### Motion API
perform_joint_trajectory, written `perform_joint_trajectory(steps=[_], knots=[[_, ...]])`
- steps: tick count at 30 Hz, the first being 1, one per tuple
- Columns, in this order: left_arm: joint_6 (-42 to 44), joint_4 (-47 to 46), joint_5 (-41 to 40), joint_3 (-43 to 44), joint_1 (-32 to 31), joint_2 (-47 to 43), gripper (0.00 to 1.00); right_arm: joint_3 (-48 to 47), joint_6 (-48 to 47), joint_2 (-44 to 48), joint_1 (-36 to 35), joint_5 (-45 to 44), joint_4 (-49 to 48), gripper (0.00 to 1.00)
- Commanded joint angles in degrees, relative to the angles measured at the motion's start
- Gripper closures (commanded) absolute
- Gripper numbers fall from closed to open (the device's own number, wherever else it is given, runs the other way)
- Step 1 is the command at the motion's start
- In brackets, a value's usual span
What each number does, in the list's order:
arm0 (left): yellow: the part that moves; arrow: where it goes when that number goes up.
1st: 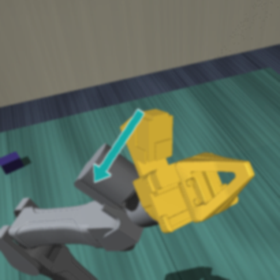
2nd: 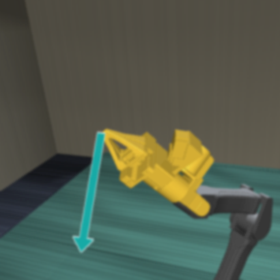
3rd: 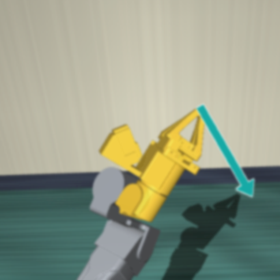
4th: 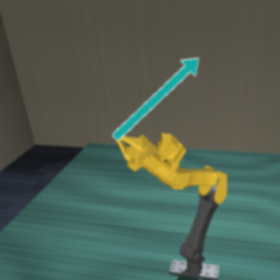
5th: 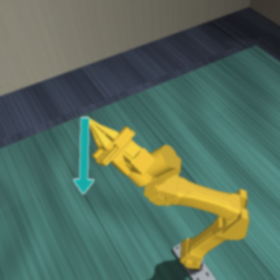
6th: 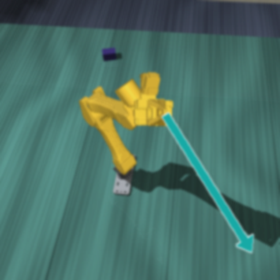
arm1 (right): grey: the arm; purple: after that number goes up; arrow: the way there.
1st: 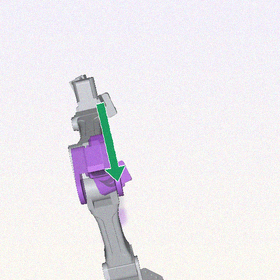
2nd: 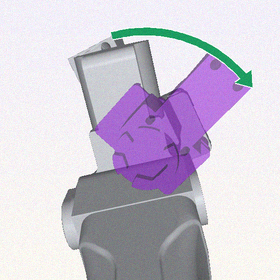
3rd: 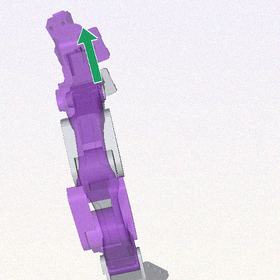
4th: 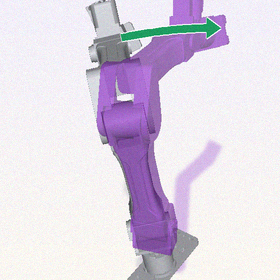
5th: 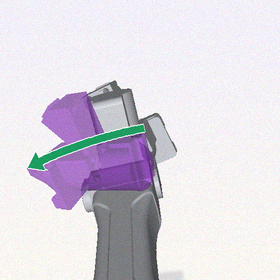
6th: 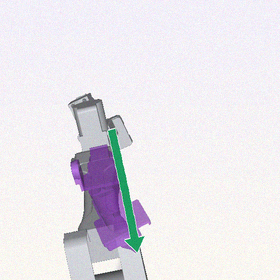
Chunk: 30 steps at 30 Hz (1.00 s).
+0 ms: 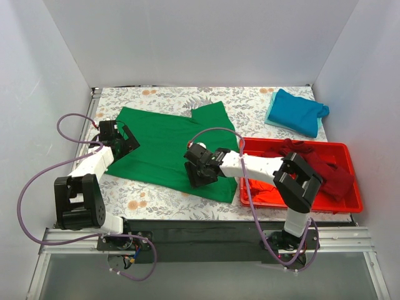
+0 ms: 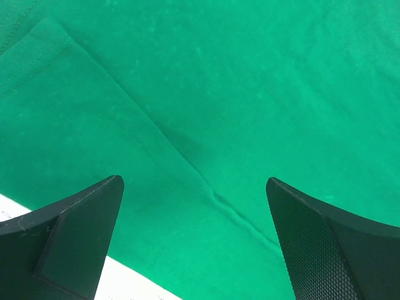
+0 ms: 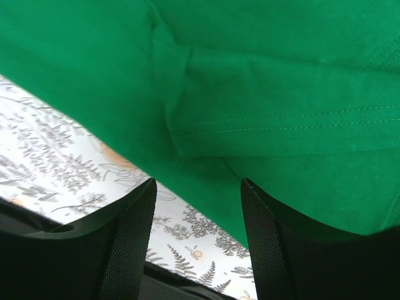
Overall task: Fold and stack the t-shirts
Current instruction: Fold the tshirt
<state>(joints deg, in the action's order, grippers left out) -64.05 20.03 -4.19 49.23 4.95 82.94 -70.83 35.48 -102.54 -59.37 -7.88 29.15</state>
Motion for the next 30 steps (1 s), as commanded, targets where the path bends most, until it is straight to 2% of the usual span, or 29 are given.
perform_joint_trajectory(steps=[1,13,30], knots=[[0.8,-1.6,1.6,0.0,0.2,-1.1,0.02,-2.6,-0.3,-1.3,-0.3,-2.4,1.2,0.38],[0.6,-1.6,2.6,-0.2,0.3,-1.0,0.02,-5.5,-0.5,-4.6,-0.5,-3.8,0.6,0.42],[0.6,-1.5,3.4,-0.3,0.3,-0.7,0.02,-6.2,-0.8,-7.9,-0.4,-5.0,0.5,0.58]])
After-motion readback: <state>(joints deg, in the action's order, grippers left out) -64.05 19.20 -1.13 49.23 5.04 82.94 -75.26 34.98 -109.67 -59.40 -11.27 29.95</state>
